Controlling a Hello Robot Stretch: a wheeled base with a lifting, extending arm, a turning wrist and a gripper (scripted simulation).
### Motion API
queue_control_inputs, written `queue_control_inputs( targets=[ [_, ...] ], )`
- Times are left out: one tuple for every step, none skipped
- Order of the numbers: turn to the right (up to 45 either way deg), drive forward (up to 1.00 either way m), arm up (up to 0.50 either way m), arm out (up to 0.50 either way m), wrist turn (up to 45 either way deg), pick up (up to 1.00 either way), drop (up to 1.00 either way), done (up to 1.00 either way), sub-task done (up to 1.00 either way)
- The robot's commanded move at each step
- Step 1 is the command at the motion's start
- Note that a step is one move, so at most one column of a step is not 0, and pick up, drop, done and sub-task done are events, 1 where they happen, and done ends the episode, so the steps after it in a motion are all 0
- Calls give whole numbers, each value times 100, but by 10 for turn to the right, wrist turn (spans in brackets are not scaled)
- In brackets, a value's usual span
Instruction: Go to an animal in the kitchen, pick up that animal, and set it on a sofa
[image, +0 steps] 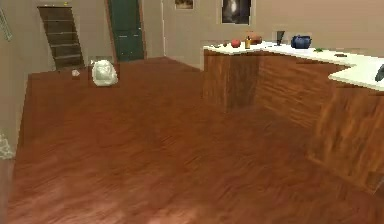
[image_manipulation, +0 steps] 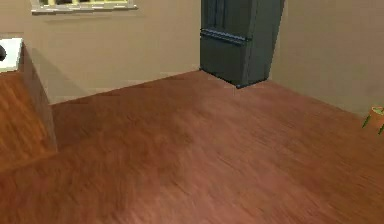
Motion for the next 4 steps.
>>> queue_control_inputs(
  targets=[
    [0, 100, 0, 0, 0, 0, 0, 0, 0],
    [0, 100, 0, 0, 0, 0, 0, 0, 0],
    [0, 40, 0, 0, 0, 0, 0, 0, 0],
    [-450, 0, 0, 0, 0, 0, 0, 0, 0]
  ],
)
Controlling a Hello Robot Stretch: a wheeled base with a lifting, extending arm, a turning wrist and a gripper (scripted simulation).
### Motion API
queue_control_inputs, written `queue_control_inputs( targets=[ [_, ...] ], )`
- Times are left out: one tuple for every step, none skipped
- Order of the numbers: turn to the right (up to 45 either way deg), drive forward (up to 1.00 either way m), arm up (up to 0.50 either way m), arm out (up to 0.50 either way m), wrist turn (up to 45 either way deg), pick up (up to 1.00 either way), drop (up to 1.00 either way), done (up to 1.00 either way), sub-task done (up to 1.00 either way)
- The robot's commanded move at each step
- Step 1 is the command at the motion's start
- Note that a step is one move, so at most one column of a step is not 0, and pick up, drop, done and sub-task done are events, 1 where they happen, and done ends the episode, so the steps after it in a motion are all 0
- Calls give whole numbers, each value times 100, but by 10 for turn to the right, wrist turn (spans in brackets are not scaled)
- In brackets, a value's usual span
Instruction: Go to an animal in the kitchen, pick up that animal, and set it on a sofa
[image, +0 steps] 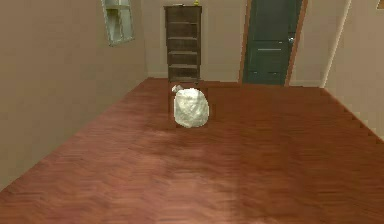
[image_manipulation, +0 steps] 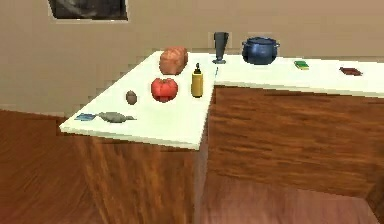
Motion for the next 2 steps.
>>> queue_control_inputs(
  targets=[
    [-180, 0, 0, 0, 0, 0, 0, 0, 0],
    [0, 0, 50, 0, 0, 0, 0, 0, 0]
  ],
)
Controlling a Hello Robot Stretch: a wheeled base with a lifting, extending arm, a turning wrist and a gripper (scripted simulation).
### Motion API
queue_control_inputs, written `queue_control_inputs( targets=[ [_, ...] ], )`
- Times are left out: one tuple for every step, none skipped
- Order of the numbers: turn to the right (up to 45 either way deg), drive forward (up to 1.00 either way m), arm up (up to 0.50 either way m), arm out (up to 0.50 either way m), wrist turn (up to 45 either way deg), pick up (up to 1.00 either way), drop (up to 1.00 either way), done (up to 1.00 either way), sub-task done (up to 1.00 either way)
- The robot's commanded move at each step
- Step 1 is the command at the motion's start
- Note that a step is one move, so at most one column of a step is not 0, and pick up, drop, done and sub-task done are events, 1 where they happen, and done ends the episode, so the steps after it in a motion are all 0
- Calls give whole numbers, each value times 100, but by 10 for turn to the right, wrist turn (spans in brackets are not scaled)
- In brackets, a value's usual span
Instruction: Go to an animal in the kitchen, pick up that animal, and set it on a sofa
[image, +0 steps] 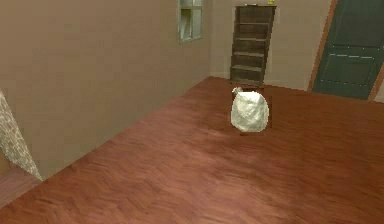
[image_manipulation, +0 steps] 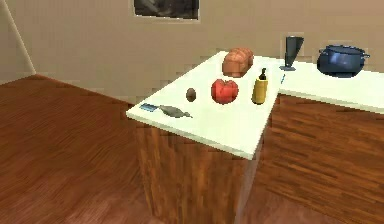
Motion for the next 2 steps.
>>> queue_control_inputs(
  targets=[
    [0, 0, 38, 0, 0, 0, 0, 0, 0],
    [0, 0, 0, 46, 0, 0, 0, 0, 0]
  ],
)
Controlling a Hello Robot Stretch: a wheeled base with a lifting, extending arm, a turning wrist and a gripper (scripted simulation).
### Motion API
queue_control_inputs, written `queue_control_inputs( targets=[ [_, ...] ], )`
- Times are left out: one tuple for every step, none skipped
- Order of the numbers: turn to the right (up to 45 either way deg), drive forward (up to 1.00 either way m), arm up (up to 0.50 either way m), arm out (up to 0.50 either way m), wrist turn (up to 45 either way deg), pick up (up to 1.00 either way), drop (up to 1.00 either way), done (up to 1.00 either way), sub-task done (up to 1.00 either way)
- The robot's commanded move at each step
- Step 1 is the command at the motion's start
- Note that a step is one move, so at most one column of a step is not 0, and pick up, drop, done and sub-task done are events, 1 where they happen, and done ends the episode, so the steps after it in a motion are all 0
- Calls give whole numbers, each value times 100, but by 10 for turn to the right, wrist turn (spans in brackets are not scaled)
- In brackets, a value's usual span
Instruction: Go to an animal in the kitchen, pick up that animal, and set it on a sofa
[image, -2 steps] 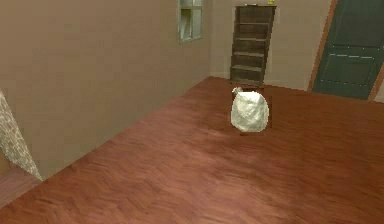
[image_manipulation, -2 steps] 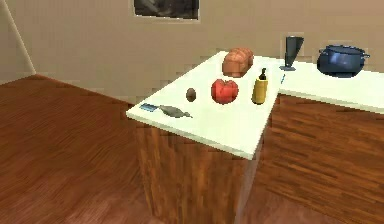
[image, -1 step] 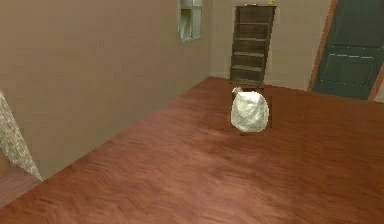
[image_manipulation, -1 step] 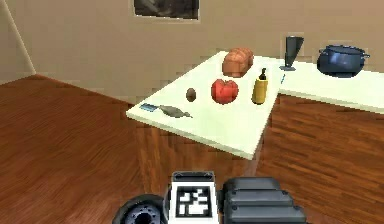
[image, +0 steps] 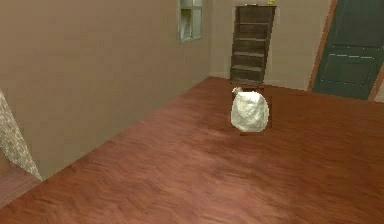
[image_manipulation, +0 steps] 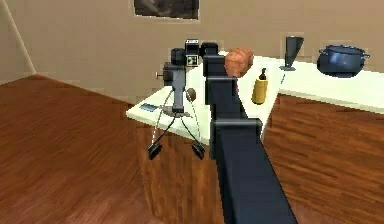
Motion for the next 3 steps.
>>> queue_control_inputs(
  targets=[
    [0, 0, 0, 0, 450, 0, 0, 0, 0],
    [0, 0, 0, 0, 450, 0, 0, 0, 0],
    [0, 0, 0, 0, 450, 0, 0, 0, 0]
  ],
)
